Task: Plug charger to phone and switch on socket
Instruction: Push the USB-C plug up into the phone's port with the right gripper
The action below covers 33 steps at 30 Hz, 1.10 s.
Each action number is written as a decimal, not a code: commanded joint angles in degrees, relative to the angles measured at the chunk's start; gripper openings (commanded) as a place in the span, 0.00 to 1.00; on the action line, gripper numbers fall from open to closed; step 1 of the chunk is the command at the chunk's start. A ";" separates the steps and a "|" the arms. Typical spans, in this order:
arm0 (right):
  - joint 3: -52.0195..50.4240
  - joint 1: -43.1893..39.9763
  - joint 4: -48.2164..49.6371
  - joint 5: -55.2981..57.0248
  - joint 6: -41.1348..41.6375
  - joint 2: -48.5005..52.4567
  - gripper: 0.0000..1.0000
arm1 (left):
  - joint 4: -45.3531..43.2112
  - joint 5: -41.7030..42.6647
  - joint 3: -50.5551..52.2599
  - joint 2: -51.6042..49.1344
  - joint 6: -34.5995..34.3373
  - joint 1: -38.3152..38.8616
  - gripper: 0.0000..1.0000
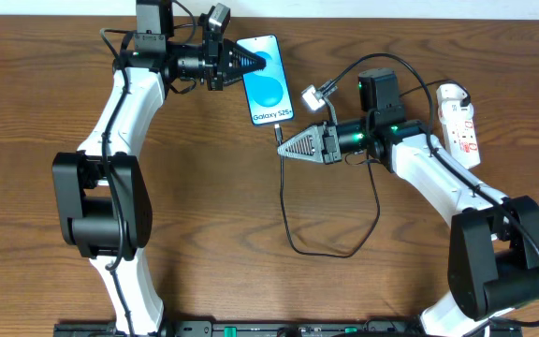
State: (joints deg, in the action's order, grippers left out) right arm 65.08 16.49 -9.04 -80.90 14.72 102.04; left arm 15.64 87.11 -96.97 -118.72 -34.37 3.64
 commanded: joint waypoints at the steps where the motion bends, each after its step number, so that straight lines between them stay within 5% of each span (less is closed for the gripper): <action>1: 0.37 0.44 0.74 0.02 1.18 0.74 0.01 | -0.11 2.21 0.11 1.11 1.18 0.07 0.07; 33: 0.37 0.37 1.14 0.79 2.01 0.74 0.01 | -0.11 2.23 0.11 1.11 3.74 1.53 0.07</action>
State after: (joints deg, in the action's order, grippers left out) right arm 65.08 16.80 -8.27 -79.92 16.16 102.06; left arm 15.59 86.89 -96.97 -118.72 -32.51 4.62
